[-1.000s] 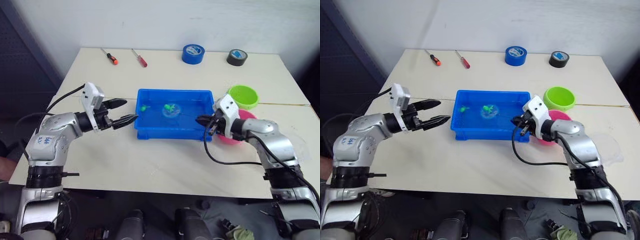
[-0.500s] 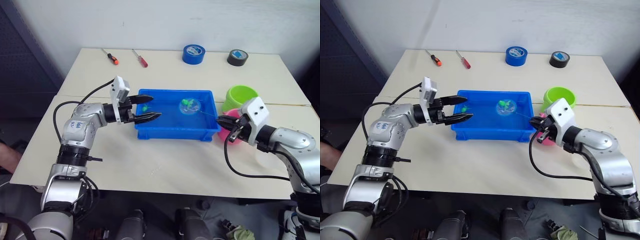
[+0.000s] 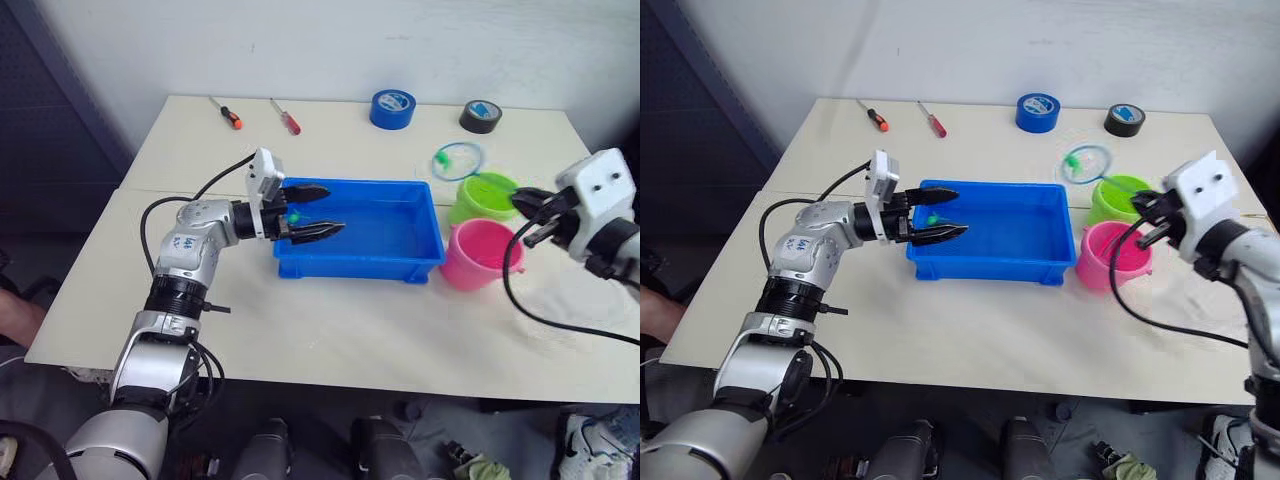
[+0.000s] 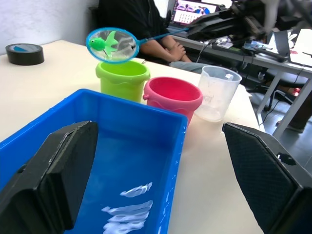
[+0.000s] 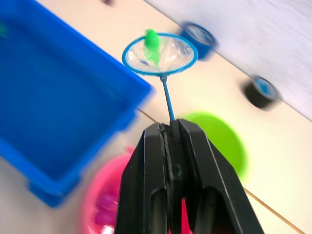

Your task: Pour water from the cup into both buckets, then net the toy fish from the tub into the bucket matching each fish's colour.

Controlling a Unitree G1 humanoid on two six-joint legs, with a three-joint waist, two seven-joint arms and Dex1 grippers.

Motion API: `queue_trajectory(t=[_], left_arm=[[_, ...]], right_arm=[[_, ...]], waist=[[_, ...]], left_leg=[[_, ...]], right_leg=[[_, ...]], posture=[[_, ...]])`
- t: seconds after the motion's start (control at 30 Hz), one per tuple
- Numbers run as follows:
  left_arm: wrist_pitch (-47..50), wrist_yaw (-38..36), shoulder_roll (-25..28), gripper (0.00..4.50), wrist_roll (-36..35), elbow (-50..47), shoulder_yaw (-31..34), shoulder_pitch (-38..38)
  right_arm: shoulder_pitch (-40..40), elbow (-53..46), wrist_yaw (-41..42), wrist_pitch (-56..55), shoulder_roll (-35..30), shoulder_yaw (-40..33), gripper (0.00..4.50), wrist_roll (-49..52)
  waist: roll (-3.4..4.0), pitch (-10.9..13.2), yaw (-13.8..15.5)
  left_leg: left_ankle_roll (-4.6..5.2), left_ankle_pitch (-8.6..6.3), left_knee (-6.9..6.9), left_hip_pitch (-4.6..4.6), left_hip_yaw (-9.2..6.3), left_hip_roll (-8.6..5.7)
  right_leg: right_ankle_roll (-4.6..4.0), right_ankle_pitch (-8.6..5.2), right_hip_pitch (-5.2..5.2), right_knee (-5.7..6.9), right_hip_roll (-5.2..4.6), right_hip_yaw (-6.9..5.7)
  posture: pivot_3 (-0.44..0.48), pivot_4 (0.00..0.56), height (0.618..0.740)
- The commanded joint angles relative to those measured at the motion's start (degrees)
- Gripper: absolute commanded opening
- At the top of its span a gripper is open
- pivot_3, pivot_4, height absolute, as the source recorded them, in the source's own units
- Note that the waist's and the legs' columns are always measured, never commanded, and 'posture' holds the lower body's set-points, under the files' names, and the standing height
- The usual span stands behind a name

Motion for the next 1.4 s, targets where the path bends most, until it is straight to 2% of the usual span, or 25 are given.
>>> queue_trajectory(t=[0.03, 0.13, 0.33, 0.5, 0.63, 0.77, 0.83, 0.9, 1.07, 1.2, 1.4], left_arm=[[-0.6, 0.4, -0.8, 4.45, -0.2, -1.9, 0.4, -1.8], [-0.2, 0.5, -0.7, 4.45, -0.3, -3.1, 0.7, -1.6], [0.5, 1.2, 0.1, 4.45, -0.4, -4.9, 1.2, -0.3], [1.4, 2.0, 1.0, 4.45, -0.5, -6.7, 1.7, 0.7], [2.0, 2.6, 1.8, 4.45, -0.6, -7.6, 2.1, 1.4], [2.4, 2.9, 2.3, 4.45, -0.6, -7.9, 2.4, 1.8], [2.7, 2.9, 3.0, 4.45, -0.5, -7.7, 2.7, 2.0], [3.7, 2.5, 5.3, 4.45, -0.6, -7.5, 3.5, 2.9], [5.1, 2.0, 11.9, 4.45, -0.5, -9.7, 5.5, 8.6], [8.2, 3.7, 16.3, 4.45, -1.8, -14.8, 8.5, 13.7], [13.3, 6.7, 21.5, 4.45, -4.0, -25.5, 13.9, 23.4]], right_arm=[[-0.8, 4.5, -2.1, -6.1, -4.8, -1.5, 0.0, -5.8], [0.0, 9.9, -3.4, -15.1, -8.9, 3.3, 0.0, -13.6], [-1.2, 17.1, -5.9, -30.7, -12.8, 12.2, 0.0, -25.9], [-3.1, 24.0, -9.9, -46.6, -19.5, 22.4, 0.0, -41.9], [-5.3, 26.0, -14.4, -53.4, -22.7, 24.9, 0.0, -50.2], [-6.3, 27.6, -13.9, -54.0, -22.5, 23.7, 0.0, -49.9], [-6.7, 27.4, -10.7, -50.3, -17.2, 19.2, 0.0, -39.4], [-8.0, 22.1, -3.4, -38.7, -9.5, 14.2, 0.0, -24.3], [-11.2, 6.5, 7.6, -10.9, 0.1, 13.2, 0.0, -4.3], [-12.3, 0.8, 12.5, 0.9, 4.6, 17.9, 0.0, 3.8], [-15.9, 6.8, 13.4, 3.7, 12.1, 27.1, 0.0, 2.3]], waist=[[0.0, 0.0, 0.0], [0.0, 0.0, -0.1], [0.01, 0.0, -0.5], [0.02, 0.0, -0.4], [0.02, 0.0, -0.3], [0.02, 0.0, -0.3], [0.01, 0.0, -0.3], [0.01, 0.0, -0.7], [0.05, 0.0, -1.8], [0.04, 0.0, -1.6], [0.03, 0.0, -1.5]], left_leg=[[0.0, 0.0, -0.01, 0.0, -0.01, 0.01], [0.0, 0.0, -0.03, 0.0, 0.02, 0.01], [-0.03, 0.02, -0.03, 0.05, 0.15, 0.06], [-0.05, 0.03, -0.02, 0.05, 0.17, 0.03], [-0.06, 0.03, 0.0, 0.04, 0.16, 0.02], [-0.08, 0.05, 0.0, 0.05, 0.17, 0.03], [-0.09, 0.05, -0.01, 0.05, 0.17, 0.04], [-0.1, 0.06, 0.02, 0.05, 0.17, 0.06], [-0.19, 0.09, -0.03, 0.12, 0.06, 0.26], [-0.21, 0.06, -0.01, 0.08, -0.07, 0.29], [-0.12, 0.01, -0.02, 0.05, -0.23, 0.11]], right_leg=[[0.0, 0.0, -0.01, 0.0, 0.01, 0.0], [0.0, 0.0, -0.03, 0.0, 0.02, 0.0], [0.0, 0.0, -0.05, 0.01, 0.07, 0.09], [0.0, 0.0, -0.08, 0.01, 0.05, 0.11], [0.0, 0.0, -0.07, 0.0, 0.04, 0.1], [0.0, 0.0, -0.07, 0.0, 0.05, 0.11], [0.0, 0.0, -0.07, 0.01, 0.05, 0.1], [0.0, 0.0, -0.04, -0.01, 0.07, 0.1], [0.0, 0.0, -0.03, 0.22, 0.05, 0.05], [-0.01, 0.0, -0.01, 0.14, -0.06, -0.01], [-0.01, 0.0, 0.01, 0.07, -0.36, 0.09]], posture=[[0.0, 0.15, 0.74], [0.0, 0.15, 0.74], [0.0, 0.15, 0.74], [0.0, 0.15, 0.74], [0.0, 0.15, 0.74], [0.0, 0.15, 0.74], [0.0, 0.15, 0.74], [0.0, 0.15, 0.74], [0.0, 0.15, 0.74], [0.0, 0.15, 0.74], [0.0, 0.15, 0.74]])
